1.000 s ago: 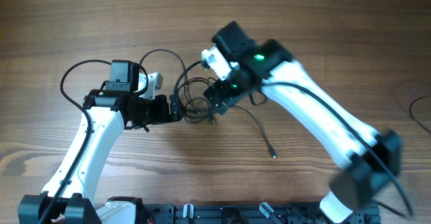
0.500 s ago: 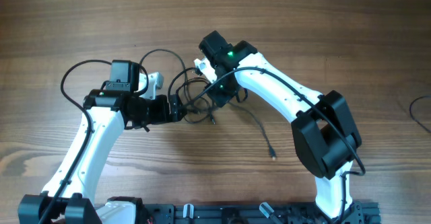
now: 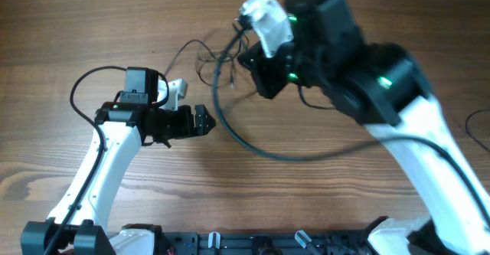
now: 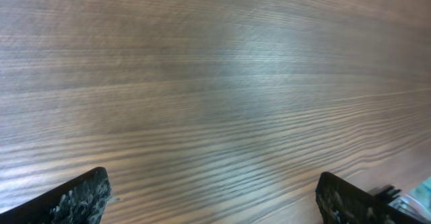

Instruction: Untangle cables

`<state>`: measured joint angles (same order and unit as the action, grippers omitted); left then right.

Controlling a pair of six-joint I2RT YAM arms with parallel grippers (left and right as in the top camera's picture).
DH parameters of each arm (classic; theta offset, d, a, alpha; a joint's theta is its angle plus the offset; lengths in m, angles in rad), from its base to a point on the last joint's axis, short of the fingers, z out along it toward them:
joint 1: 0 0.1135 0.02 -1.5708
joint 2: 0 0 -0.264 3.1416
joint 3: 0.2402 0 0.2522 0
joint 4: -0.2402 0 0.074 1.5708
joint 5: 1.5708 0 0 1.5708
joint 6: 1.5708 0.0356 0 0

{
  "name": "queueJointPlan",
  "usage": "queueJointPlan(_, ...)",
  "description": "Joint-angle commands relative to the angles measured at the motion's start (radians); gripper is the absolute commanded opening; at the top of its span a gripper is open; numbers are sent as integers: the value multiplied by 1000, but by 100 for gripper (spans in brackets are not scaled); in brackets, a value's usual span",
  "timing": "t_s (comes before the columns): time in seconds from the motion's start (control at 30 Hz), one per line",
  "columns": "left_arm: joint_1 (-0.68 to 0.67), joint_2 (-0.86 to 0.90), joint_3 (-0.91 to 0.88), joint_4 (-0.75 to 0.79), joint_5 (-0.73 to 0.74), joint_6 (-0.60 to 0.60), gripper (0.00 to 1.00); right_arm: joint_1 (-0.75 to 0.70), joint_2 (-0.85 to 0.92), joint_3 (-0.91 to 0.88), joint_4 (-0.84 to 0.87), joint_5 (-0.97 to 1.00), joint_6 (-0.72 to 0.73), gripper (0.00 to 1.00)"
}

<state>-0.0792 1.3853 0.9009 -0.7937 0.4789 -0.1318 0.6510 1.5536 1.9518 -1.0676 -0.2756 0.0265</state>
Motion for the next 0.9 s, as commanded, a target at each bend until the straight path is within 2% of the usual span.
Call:
queueJointPlan(0.0, 0, -11, -7, 73, 140, 21, 100, -3, -92, 8, 20, -76, 27, 4)
queueJointPlan(0.1, -35, -11, -7, 219, 275, 62, 100, -3, -153, 8, 21, -146, 26, 4)
queueJointPlan(0.17, -86, -11, -7, 361, 299, 72, 100, -3, -181, 8, 11, -184, 26, 4)
queueJointPlan(0.27, -150, -11, -7, 525, 246, 72, 100, -3, -211, 8, 6, -264, 26, 4)
queueJointPlan(0.33, -183, -11, -7, 579, 172, 72, 99, -3, -230, 8, 8, -317, 27, 4)
queueJointPlan(0.43, -221, -11, -7, 597, 23, 72, 97, -3, -292, 8, 27, -359, 26, 4)
queueJointPlan(0.6, -233, 9, -7, 608, -39, 69, 95, -3, -441, 8, 73, -354, 16, 4)
queueJointPlan(0.67, -232, 12, -7, 643, -93, 35, 91, -3, -492, 8, 55, -354, 3, 4)
queueJointPlan(0.77, -231, 11, -7, 844, -137, -84, 91, -3, -546, 8, -41, -315, 0, 4)
queueJointPlan(0.87, -230, -2, -7, 1026, -137, -193, 91, -3, -565, 8, -167, -178, -2, 4)
